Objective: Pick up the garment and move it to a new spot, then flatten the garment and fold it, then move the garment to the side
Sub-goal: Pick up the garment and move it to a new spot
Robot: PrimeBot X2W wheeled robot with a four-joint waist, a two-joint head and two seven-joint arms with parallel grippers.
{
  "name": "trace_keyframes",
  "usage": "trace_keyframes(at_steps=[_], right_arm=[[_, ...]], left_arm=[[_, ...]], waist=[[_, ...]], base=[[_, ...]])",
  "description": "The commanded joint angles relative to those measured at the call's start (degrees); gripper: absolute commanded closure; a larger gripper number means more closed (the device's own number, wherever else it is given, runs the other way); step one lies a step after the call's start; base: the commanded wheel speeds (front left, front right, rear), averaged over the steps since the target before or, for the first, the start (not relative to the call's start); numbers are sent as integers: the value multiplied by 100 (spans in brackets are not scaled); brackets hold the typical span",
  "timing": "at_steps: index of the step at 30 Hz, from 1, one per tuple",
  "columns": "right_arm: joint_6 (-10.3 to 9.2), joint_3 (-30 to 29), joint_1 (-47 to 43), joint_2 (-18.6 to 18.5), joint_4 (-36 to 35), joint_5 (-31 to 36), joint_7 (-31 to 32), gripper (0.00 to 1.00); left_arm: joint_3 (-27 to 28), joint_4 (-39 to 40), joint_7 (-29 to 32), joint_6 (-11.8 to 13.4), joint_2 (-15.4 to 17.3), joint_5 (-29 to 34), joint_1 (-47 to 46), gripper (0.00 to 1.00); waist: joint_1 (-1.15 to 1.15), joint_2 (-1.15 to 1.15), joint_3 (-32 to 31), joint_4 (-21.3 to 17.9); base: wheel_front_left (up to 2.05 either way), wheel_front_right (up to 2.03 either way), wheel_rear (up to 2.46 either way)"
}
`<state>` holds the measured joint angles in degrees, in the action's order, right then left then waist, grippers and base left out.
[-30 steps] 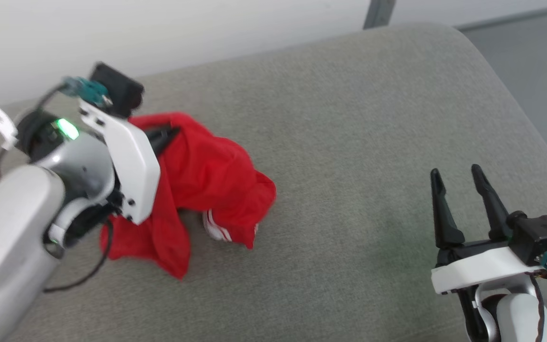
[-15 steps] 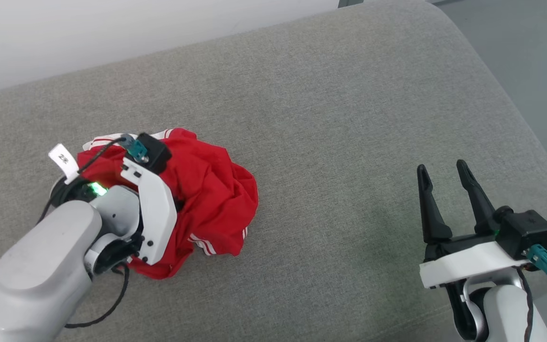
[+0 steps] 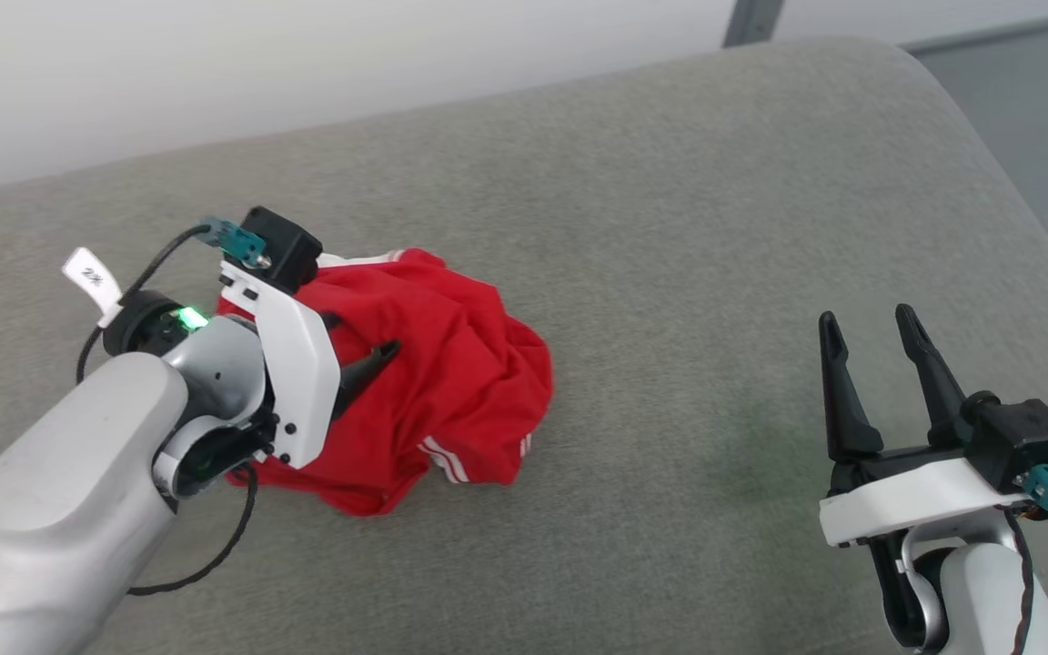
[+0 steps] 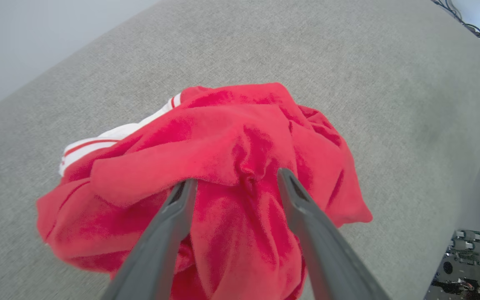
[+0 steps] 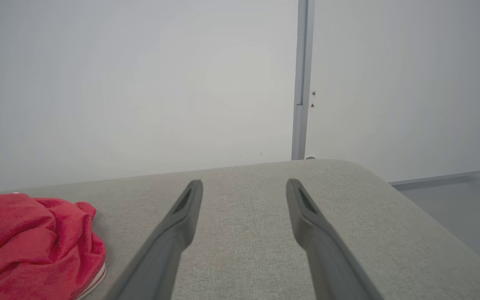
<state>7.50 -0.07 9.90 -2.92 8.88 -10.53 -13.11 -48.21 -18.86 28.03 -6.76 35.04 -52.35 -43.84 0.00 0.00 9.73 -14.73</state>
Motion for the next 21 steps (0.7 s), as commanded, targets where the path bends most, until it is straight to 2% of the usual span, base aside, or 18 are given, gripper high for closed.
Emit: trace_keyframes(at_steps=[1, 6, 15, 20, 21], right_arm=[[-2, -3, -40, 5, -42, 31, 34, 0], [-2, -71, -102, 4, -109, 112, 132, 0], [-2, -166, -382, 5, -246, 251, 341, 0], [-2, -275, -562, 4, -334, 261, 400, 0], [-2, -275, -562, 4, -334, 261, 400, 0]], left_arm=[[43, 60, -71, -14, 49, -6, 24, 0], [211, 295, -431, 33, 163, -53, 183, 0], [710, 615, -1759, 296, 438, -171, 1004, 0], [1063, 831, -2618, 560, 604, -243, 1608, 0], [1063, 831, -2618, 560, 604, -243, 1608, 0]], waist=[[0, 0, -119, 150], [0, 0, -326, 448], [0, 0, -820, 900], [0, 0, -1012, 1083], [0, 0, -1012, 1083]], base=[[0, 0, 0], [0, 0, 0], [0, 0, 0], [0, 0, 0], [0, 0, 0]])
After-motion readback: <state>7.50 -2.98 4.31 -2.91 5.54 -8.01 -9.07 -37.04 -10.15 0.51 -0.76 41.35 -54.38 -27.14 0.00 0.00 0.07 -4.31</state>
